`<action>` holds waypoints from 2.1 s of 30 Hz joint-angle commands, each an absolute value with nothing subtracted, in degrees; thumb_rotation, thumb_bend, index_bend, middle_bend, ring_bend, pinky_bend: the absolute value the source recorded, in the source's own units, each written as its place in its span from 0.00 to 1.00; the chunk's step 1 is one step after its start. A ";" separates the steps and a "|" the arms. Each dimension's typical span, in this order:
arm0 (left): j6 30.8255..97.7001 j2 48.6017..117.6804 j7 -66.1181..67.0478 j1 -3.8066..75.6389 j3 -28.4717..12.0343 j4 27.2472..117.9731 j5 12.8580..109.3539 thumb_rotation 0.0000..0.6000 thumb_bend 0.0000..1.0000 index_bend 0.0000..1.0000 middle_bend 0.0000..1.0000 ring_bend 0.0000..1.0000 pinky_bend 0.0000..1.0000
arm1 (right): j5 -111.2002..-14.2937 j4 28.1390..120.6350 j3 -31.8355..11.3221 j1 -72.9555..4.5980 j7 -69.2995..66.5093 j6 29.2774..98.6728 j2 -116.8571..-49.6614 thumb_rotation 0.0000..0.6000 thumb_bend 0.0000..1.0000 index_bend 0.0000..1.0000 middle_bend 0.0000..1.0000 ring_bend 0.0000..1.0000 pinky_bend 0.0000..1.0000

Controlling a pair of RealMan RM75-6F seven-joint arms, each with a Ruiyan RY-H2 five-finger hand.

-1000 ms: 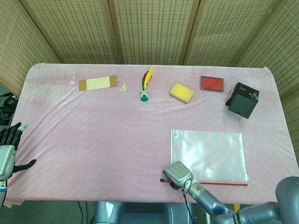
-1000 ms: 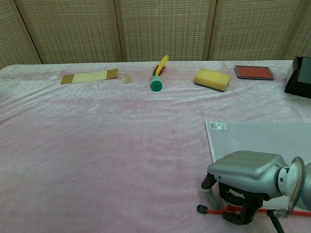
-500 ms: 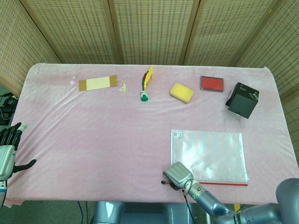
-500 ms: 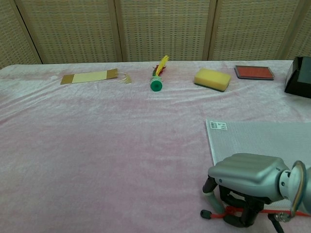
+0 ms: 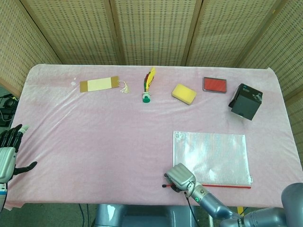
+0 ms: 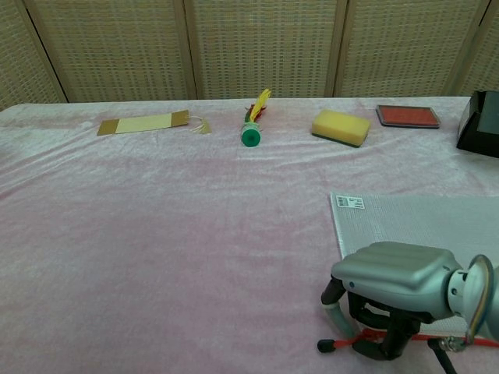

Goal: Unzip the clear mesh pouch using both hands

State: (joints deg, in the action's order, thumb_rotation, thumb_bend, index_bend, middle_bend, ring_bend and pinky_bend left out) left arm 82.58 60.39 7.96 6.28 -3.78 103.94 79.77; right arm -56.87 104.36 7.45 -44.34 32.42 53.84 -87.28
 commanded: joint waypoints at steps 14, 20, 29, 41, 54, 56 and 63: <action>82.41 60.26 7.45 6.34 -3.87 104.09 79.49 1.00 0.00 0.00 0.00 0.00 0.00 | -66.70 108.56 -2.29 -45.05 10.41 48.12 -78.90 1.00 0.90 0.79 0.97 0.95 1.00; 82.47 59.99 6.74 6.25 -4.01 104.08 79.23 1.00 0.00 0.00 0.00 0.00 0.00 | -67.56 108.53 -8.54 -46.18 -0.97 45.55 -76.30 1.00 0.90 0.79 0.98 0.96 1.00; 82.44 59.68 5.95 6.22 -4.08 104.21 79.19 1.00 0.00 0.00 0.00 0.00 0.00 | -64.51 108.05 -17.01 -50.18 -10.65 40.65 -73.18 1.00 0.90 0.79 0.98 0.96 1.00; 80.91 60.37 5.85 7.44 -4.73 102.63 78.54 1.00 0.00 0.00 0.00 0.00 0.00 | -55.42 110.37 -21.44 -55.77 -10.43 37.87 -70.74 1.00 0.89 0.79 0.98 0.96 1.00; 70.15 72.60 -18.37 24.56 -7.49 82.92 93.74 1.00 0.00 0.02 0.97 0.89 0.97 | -52.31 110.76 -20.66 -57.16 -9.17 38.93 -69.96 1.00 0.89 0.79 0.98 0.96 1.00; 66.93 73.47 -26.18 27.75 -6.86 80.83 95.06 1.00 0.00 0.04 1.00 0.96 1.00 | -51.42 110.66 -20.52 -57.52 -8.74 39.18 -69.84 1.00 0.89 0.79 0.98 0.96 1.00; 61.73 76.55 -39.01 34.08 -5.97 77.53 95.86 1.00 0.00 0.01 1.00 0.99 1.00 | -48.88 110.10 -20.06 -58.71 -7.45 39.88 -69.94 1.00 0.89 0.79 0.98 0.96 1.00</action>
State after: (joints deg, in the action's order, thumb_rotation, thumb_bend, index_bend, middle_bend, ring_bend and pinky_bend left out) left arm 64.97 73.65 -33.37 30.11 -6.24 80.52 94.47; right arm -48.99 110.19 -20.11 -58.60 -7.56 39.78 -69.91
